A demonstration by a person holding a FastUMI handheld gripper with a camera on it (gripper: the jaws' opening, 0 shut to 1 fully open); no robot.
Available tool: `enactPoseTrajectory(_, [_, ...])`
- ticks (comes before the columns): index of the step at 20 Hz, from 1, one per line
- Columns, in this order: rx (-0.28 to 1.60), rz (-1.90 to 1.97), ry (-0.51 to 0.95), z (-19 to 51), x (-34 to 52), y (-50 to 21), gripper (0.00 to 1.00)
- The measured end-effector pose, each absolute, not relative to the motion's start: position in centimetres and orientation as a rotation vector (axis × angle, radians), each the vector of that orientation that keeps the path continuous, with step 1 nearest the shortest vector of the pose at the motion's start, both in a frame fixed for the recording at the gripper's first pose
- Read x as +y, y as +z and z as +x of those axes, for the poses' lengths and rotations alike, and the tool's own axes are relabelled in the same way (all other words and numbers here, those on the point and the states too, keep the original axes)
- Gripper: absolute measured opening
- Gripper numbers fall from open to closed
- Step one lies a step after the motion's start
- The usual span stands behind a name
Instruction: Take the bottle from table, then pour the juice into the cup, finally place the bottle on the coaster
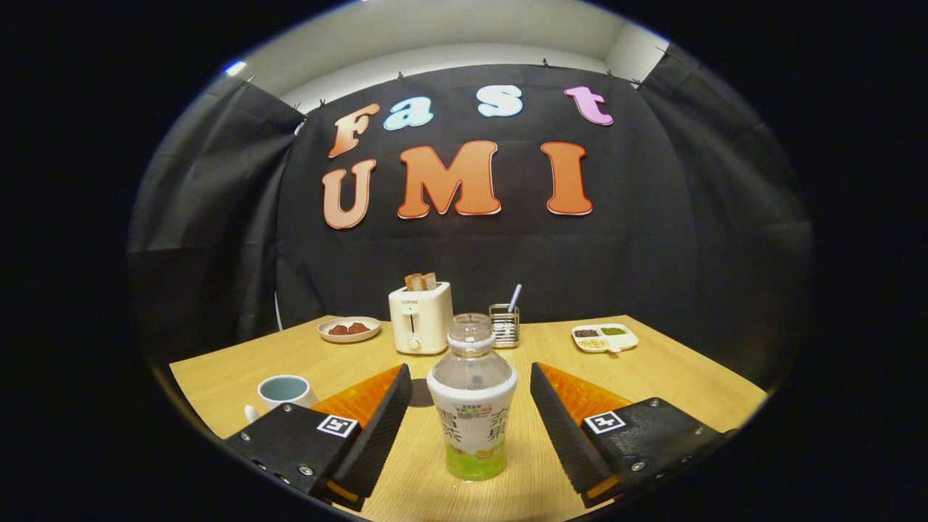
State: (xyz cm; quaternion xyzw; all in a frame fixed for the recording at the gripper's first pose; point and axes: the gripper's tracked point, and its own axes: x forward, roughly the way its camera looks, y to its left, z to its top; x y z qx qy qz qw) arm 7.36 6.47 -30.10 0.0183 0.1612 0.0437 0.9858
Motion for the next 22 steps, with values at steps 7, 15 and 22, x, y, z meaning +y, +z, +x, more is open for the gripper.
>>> enactPoseTrajectory(7, [0.427,0.070,0.053,7.6,6.1,-34.4,0.98])
enactPoseTrajectory(15, [0.521,0.165,0.042,7.6,6.8,-37.2,0.94])
enactPoseTrajectory(22, [0.543,0.126,0.005,7.7,6.6,-37.0,0.64])
